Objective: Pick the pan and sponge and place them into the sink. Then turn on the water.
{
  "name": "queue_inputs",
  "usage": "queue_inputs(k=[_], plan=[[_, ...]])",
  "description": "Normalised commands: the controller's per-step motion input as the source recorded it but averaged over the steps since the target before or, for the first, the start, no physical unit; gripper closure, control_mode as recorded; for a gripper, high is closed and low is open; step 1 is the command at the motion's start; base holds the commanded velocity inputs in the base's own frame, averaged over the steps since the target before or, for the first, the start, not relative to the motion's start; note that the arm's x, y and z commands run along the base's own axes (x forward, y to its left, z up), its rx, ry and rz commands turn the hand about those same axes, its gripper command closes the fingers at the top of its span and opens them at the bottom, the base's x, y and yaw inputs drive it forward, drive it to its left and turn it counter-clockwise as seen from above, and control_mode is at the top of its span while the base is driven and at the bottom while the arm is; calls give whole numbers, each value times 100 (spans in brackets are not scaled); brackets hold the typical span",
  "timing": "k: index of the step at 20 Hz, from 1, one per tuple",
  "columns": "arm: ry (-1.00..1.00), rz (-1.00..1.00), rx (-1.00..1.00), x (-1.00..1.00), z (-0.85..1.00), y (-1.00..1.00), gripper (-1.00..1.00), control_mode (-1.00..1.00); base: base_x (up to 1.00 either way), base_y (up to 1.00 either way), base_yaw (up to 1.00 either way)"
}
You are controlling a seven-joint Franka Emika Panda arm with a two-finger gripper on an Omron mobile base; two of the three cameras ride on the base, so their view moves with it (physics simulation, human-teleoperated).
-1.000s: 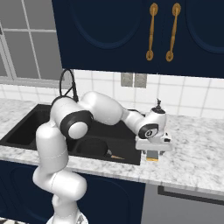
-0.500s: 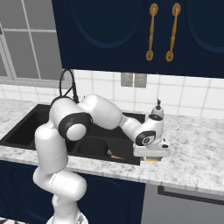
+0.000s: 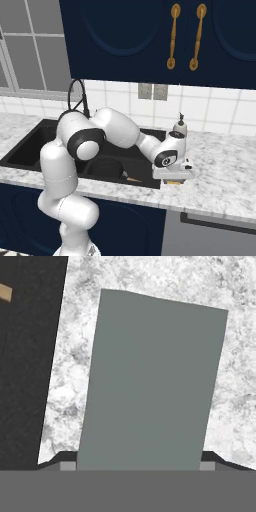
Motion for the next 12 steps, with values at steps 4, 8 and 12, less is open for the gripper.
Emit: queue_inputs(k=[4, 8, 12], plan=[[0, 0, -1, 3, -3, 5, 100, -100, 0, 0, 0], [0, 4, 0, -5, 13, 29, 100, -100, 0, 0, 0], [0, 9, 0, -2, 35, 64, 100, -100, 0, 0, 0]])
